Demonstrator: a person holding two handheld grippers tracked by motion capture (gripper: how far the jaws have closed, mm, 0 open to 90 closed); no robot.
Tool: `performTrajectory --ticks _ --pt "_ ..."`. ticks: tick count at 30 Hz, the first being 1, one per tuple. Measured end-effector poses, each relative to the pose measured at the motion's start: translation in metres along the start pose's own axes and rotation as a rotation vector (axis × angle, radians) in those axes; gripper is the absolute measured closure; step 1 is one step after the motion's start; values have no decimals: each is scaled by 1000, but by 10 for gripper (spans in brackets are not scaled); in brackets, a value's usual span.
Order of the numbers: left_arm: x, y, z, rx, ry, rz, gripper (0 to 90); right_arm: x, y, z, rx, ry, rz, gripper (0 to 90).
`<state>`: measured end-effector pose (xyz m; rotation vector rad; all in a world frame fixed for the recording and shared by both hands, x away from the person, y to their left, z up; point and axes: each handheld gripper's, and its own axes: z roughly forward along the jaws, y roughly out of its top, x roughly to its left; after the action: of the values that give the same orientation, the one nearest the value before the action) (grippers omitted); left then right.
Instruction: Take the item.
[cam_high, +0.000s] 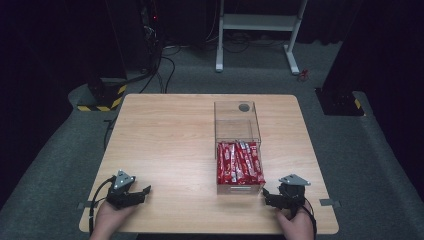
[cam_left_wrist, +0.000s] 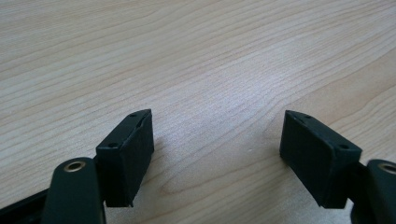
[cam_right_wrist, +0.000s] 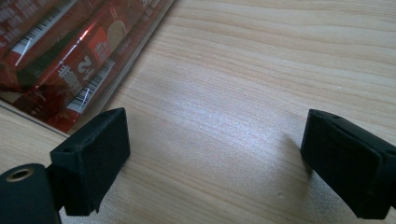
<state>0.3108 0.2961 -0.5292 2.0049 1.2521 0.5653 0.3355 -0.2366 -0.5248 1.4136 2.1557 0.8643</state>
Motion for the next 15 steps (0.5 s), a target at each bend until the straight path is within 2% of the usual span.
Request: performTrajectory --ticks 15 --pt "-1 2 0 14 -3 8 251 -1 -1 -1 0 12 -7 80"
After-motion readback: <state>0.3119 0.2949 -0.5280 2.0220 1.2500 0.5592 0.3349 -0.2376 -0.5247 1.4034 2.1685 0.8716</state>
